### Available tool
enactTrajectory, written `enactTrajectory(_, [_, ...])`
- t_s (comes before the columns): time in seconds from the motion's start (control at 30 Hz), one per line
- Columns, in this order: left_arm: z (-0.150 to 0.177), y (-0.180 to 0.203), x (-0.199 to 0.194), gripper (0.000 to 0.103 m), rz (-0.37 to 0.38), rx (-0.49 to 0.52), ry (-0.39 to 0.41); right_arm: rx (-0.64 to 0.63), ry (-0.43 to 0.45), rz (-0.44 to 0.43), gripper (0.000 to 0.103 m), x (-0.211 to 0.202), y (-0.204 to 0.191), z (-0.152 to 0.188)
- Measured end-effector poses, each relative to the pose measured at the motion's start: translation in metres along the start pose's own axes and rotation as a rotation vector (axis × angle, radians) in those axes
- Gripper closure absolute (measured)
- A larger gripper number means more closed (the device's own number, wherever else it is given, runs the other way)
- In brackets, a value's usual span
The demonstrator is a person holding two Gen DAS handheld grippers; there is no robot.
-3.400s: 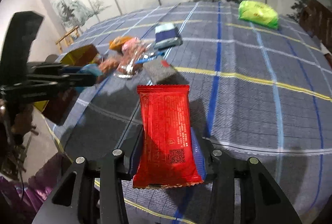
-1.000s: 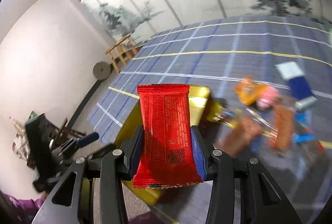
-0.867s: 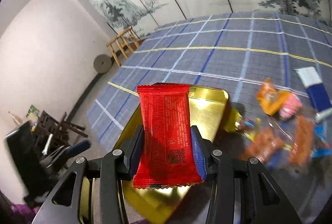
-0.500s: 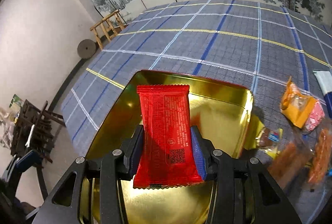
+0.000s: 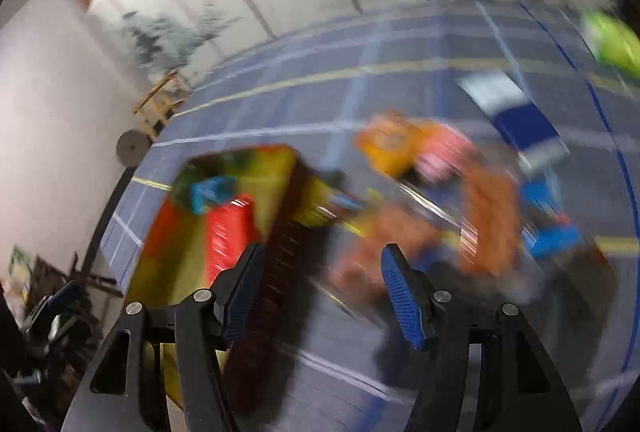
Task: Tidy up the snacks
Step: 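Carry the red snack bar with the right tool and release it into the tin, then grasp the bag of peanuts with the right tool and lift it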
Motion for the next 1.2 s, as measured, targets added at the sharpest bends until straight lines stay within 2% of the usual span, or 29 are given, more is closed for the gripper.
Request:
enactTrajectory(0.1, [0.004,0.008,0.004,0.001,0.017,0.028,-0.028,0.038,-0.011,0.036,0.041,0.004,0.017,0.005])
enactTrajectory(0.23, [0.006,0.008,0.000,0.001,-0.013,0.057,-0.006,0.040,-0.023,0.086,0.041,0.027,0.020,-0.003])
enactTrajectory(0.3, [0.006,0.006,0.003,0.001,-0.013,0.047,-0.013,0.023,-0.043,0.160,0.041,0.040,0.021,-0.007])
enactTrajectory(0.4, [0.007,0.005,0.009,0.001,0.005,0.030,-0.042,0.017,-0.039,0.205,0.034,0.048,0.020,-0.013])
enactTrajectory(0.5, [0.009,0.009,0.012,0.001,0.006,0.039,-0.060,-0.060,-0.058,0.279,0.033,0.058,0.013,-0.014])
enactTrajectory(0.57, [0.010,0.011,0.010,0.001,0.002,0.045,-0.055,-0.161,-0.096,0.325,0.039,0.061,0.006,-0.007])
enactTrajectory(0.6, [0.010,0.011,0.010,0.001,0.003,0.046,-0.053,-0.188,-0.103,0.333,0.048,0.060,0.006,-0.005])
enactTrajectory(0.63, [0.010,0.012,0.009,0.001,0.007,0.046,-0.052,-0.224,-0.113,0.338,0.056,0.056,0.006,0.000])
enactTrajectory(0.7, [0.011,0.014,0.009,0.001,0.010,0.048,-0.053,-0.248,-0.140,0.289,0.064,0.043,0.009,0.007])
enactTrajectory(0.83, [0.010,0.023,0.007,0.001,0.026,0.075,-0.049,-0.290,-0.154,0.267,0.064,0.020,0.008,0.024])
enactTrajectory(0.93, [0.009,0.032,0.002,0.001,0.032,0.111,-0.029,-0.255,-0.104,0.226,0.064,-0.014,0.012,0.036])
enactTrajectory(1.03, [0.005,0.044,-0.005,0.001,0.040,0.159,0.005,-0.222,-0.039,0.233,0.064,-0.049,0.018,0.042])
enactTrajectory(1.13, [0.001,0.066,-0.012,0.001,0.075,0.226,0.029,-0.162,0.025,0.280,0.064,-0.093,0.049,0.044])
enactTrajectory(1.2, [-0.001,0.086,-0.016,0.001,0.130,0.266,0.024,-0.103,0.059,0.317,0.064,-0.117,0.078,0.043])
Point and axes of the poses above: each gripper's, at about its wrist camera, not at the fingertips, and x roughly the way its jaws point, y to its right, z to its underside, the point moved 4 cm from there along x, roughly the way its jaws point, and after that the axes turned 14 degrees about -z, right-handed, at the moved point
